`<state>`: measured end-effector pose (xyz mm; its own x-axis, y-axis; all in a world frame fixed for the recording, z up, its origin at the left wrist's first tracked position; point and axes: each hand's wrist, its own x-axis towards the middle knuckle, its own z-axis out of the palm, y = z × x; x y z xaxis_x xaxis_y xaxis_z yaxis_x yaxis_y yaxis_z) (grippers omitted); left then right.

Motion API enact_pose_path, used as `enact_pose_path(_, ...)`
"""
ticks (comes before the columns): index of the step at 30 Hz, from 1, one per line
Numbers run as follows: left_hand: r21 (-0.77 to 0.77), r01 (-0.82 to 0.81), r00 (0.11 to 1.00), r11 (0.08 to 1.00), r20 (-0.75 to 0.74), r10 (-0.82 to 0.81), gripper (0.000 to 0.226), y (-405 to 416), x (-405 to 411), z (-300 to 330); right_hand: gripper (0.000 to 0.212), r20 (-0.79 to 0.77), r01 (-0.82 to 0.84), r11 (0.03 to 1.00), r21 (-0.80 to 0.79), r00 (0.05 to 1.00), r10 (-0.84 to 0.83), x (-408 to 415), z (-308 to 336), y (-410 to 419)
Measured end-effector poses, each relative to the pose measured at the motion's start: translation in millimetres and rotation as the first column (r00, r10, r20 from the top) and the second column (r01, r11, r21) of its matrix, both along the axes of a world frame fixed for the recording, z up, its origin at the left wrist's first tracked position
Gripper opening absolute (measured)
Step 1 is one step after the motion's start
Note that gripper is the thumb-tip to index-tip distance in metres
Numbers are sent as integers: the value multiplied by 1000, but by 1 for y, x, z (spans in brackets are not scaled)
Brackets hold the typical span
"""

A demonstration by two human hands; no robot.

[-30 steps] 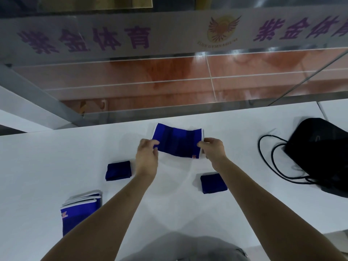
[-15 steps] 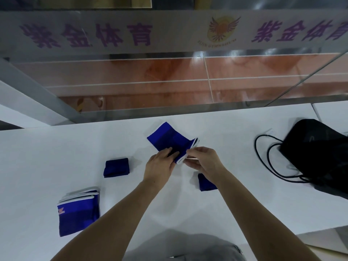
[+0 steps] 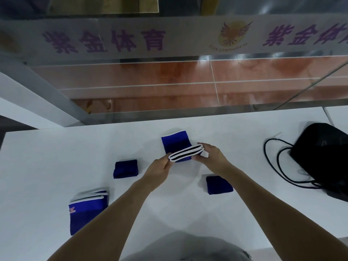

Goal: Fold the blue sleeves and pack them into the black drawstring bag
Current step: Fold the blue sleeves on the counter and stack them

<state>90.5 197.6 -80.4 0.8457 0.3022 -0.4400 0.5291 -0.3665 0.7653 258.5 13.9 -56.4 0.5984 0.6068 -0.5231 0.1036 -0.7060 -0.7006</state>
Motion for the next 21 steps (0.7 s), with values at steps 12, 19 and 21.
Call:
enact_pose_path(12,-157,-447,891,881,10,454,12,1,17,2,34,53,66,997,40,996,-68,-1,-16,27)
enact_pose_path(19,-106,-503,865,858,-65,498,23,-5,26,6,17,77,174,984,-40,982,-171,4,-23,44)
enact_pose_path(21,-32,-531,844,847,-103,526,25,-6,28,6,17,66,199,979,-33,978,-197,4,-24,48)
